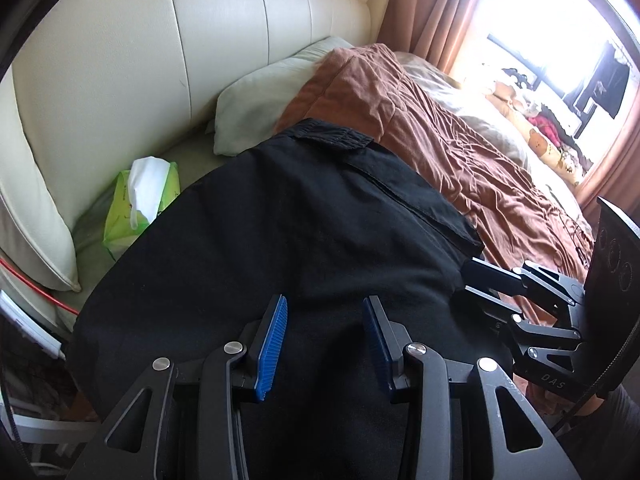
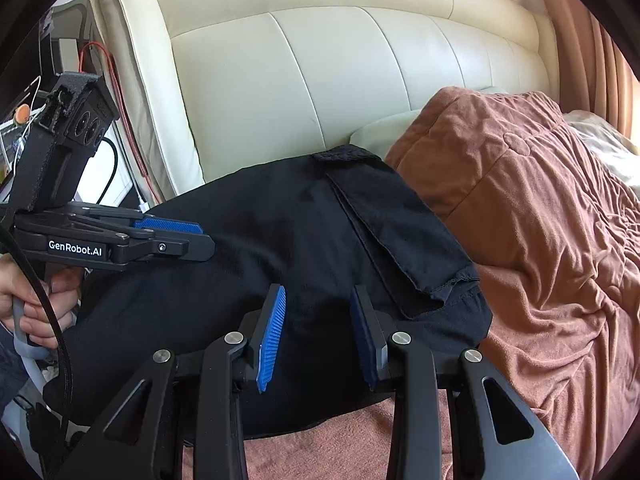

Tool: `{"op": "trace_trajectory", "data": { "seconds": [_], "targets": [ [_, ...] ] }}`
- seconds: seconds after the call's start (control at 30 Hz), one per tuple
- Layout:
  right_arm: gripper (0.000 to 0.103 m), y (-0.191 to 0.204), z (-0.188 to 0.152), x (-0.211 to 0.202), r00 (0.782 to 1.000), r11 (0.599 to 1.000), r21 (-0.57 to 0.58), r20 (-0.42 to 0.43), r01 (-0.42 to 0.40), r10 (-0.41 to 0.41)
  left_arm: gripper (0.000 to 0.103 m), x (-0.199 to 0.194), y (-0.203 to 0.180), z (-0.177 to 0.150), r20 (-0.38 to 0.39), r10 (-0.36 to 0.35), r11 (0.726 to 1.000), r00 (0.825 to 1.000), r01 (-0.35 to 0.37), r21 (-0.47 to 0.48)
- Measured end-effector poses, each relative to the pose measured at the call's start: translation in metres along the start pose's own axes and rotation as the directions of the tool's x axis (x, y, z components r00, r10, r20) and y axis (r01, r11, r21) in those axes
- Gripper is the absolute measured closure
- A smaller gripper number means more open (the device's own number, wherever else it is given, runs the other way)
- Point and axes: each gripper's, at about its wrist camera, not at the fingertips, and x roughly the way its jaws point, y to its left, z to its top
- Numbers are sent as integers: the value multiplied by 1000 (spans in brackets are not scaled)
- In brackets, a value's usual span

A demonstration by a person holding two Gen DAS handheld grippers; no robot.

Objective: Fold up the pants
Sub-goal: 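Open both tools and release the folded pants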

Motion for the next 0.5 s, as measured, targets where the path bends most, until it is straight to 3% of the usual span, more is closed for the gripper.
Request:
{"op": "trace_trajectory", "data": {
  "seconds": [0.23, 0.33, 0.5],
  "targets": [
    [72, 3, -7, -16, 999, 999, -9, -16, 45, -45, 61, -17, -10, -12, 8, 18, 1000, 1000, -19, 13],
    [72, 6, -11, -22, 993, 994, -15, -57, 107, -107, 61, -24, -18, -19, 13, 42, 998, 999, -42, 42],
    [72, 10, -16, -37, 984, 990, 3, -106, 143, -142, 61, -37, -34, -34, 19, 50, 997, 999, -51, 63]
  ]
}}
